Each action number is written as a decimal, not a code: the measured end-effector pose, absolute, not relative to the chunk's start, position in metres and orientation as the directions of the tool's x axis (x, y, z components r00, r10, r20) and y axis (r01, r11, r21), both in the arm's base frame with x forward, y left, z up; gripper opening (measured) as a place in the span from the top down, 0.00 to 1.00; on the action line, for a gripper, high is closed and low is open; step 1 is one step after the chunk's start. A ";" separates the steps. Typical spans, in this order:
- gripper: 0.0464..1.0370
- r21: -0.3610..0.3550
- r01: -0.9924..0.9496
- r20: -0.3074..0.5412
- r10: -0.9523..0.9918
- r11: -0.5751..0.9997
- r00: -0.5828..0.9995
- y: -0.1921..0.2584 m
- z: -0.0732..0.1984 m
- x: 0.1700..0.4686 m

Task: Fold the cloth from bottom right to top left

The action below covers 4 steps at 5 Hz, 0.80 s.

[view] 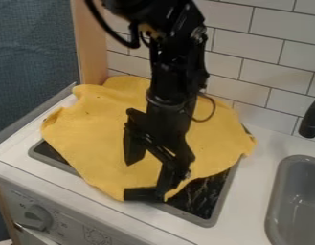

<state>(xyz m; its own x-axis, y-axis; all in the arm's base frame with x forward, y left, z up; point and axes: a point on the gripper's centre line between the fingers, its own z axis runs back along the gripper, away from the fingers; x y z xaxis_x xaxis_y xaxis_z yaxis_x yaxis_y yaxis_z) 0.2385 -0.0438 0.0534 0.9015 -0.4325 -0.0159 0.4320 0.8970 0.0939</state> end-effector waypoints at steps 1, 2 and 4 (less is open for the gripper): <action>0.04 0.057 0.545 0.025 -0.547 0.836 0.837 -0.051 0.046 0.229; 0.04 0.025 0.612 0.058 -0.613 0.790 0.788 -0.053 0.040 0.226; 0.04 -0.028 0.675 0.068 -0.673 0.737 0.737 -0.057 0.024 0.237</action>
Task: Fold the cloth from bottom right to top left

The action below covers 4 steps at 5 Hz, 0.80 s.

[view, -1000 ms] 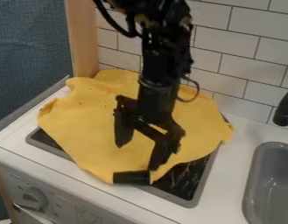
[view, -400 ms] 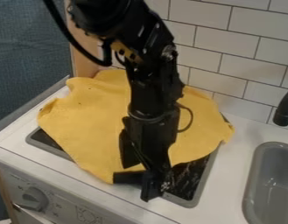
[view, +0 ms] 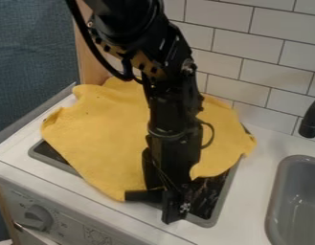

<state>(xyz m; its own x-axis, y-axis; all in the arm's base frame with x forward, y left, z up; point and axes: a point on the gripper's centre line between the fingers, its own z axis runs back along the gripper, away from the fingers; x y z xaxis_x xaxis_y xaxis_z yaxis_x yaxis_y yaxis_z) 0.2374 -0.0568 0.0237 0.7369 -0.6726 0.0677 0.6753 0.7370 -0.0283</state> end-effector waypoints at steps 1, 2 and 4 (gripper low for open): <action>0.04 -0.035 0.672 0.074 -0.668 0.740 0.740 -0.054 0.020 0.248; 0.08 -0.027 0.675 0.069 -0.673 0.737 0.737 -0.053 0.019 0.252; 0.68 0.009 0.675 0.074 -0.673 0.738 0.736 -0.055 0.016 0.254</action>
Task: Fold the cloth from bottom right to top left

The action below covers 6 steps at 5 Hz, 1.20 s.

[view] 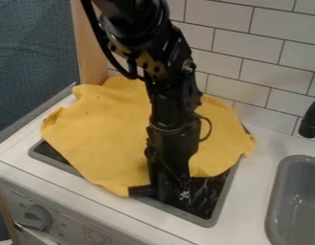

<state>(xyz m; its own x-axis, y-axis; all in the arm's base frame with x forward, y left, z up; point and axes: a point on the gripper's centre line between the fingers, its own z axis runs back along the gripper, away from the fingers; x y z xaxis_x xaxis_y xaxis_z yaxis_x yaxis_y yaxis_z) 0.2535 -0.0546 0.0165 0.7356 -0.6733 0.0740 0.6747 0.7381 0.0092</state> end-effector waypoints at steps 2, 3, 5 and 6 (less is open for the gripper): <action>0.96 0.013 0.685 0.057 -0.685 0.728 0.726 -0.056 0.015 0.247; 0.98 0.004 0.700 0.032 -0.700 0.714 0.714 -0.058 0.018 0.240; 0.98 -0.004 0.688 0.029 -0.688 0.725 0.725 -0.058 0.053 0.237; 0.98 0.001 0.669 0.055 -0.668 0.743 0.742 -0.057 0.076 0.256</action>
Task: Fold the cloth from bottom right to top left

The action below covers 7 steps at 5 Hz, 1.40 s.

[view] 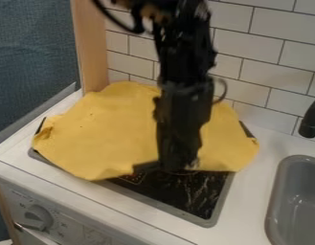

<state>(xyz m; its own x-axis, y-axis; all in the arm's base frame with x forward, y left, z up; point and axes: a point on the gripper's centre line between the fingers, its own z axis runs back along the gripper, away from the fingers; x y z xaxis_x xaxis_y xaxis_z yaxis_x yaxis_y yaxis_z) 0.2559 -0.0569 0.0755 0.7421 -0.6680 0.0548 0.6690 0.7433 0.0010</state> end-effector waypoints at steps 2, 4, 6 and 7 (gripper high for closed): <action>0.98 0.010 0.586 0.053 -0.586 0.810 0.809 -0.036 0.094 0.311; 0.98 -0.036 0.526 -0.019 -0.526 0.850 0.850 -0.011 0.064 0.367; 0.98 -0.031 0.512 -0.060 -0.513 0.858 0.856 0.003 0.032 0.380; 0.96 -0.022 0.517 -0.026 -0.517 0.856 0.856 0.001 0.026 0.377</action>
